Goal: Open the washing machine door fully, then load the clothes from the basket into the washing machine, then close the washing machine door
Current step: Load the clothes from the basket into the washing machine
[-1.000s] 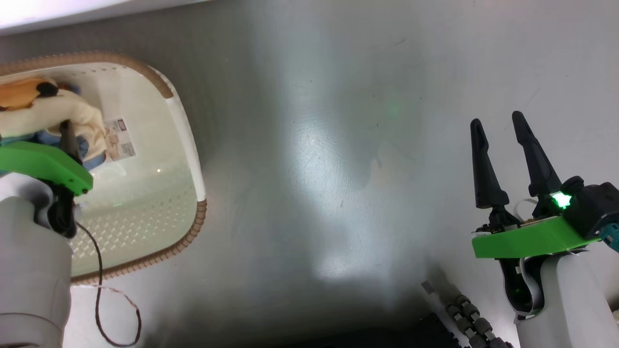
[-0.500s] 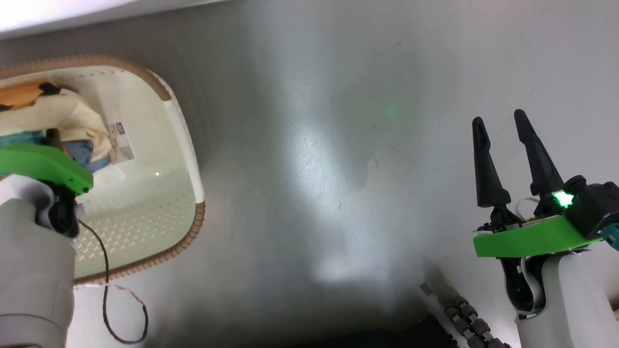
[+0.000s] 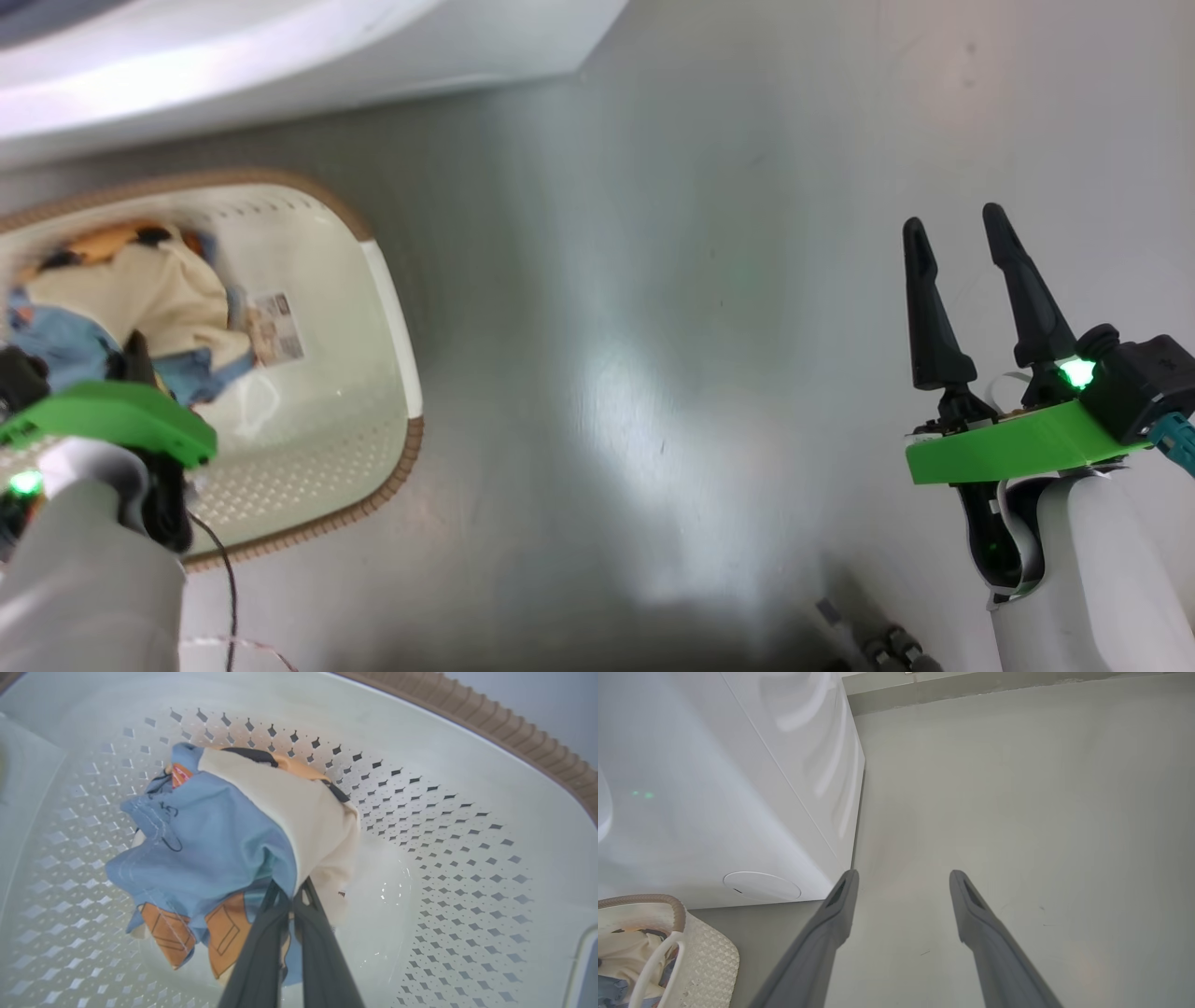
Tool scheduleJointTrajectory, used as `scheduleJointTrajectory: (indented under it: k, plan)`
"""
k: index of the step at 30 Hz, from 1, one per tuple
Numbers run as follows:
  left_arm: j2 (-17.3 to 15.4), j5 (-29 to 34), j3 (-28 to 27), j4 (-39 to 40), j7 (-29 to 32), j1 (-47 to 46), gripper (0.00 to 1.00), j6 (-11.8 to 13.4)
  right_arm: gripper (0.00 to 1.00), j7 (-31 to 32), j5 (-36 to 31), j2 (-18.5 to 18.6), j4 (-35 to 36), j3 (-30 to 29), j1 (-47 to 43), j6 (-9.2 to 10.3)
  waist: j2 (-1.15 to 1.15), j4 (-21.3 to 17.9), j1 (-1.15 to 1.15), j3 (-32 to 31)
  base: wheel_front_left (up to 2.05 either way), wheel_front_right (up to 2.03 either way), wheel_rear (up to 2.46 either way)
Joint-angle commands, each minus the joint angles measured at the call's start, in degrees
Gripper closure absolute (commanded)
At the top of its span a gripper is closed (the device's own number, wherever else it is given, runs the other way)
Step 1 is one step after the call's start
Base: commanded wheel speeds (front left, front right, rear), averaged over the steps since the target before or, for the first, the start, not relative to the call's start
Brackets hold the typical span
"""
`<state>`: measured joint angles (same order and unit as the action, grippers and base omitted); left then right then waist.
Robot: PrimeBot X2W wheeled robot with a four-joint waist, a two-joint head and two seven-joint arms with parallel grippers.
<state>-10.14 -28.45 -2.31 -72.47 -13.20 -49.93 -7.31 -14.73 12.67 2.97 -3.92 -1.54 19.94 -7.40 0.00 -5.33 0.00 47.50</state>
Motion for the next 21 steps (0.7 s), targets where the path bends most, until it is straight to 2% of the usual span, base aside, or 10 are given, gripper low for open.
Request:
scheduleJointTrajectory:
  k: [1,12,21]
  plan:
    - [-1.97,-0.74,-0.64,0.99,-0.74,3.77,1.00,-0.15,0.00,-0.27,0.25,-0.10,0.74,1.42,-1.58,-0.09,0.00,0.49,0.00,-3.48,0.00,0.00,0.00]
    - [-0.70,-4.54,1.91,9.00,-1.76,11.63,1.00,-0.17,0.00,-0.27,-0.25,-0.10,-0.82,1.95,-2.12,-0.09,0.00,1.52,0.00,-10.53,0.00,0.00,0.00]
    - [-0.39,-3.21,0.16,19.63,-1.79,18.43,1.00,-0.17,0.00,-0.27,-0.28,-0.10,-2.13,2.57,-2.78,-0.09,0.00,2.40,0.00,-16.15,0.00,0.00,0.00]
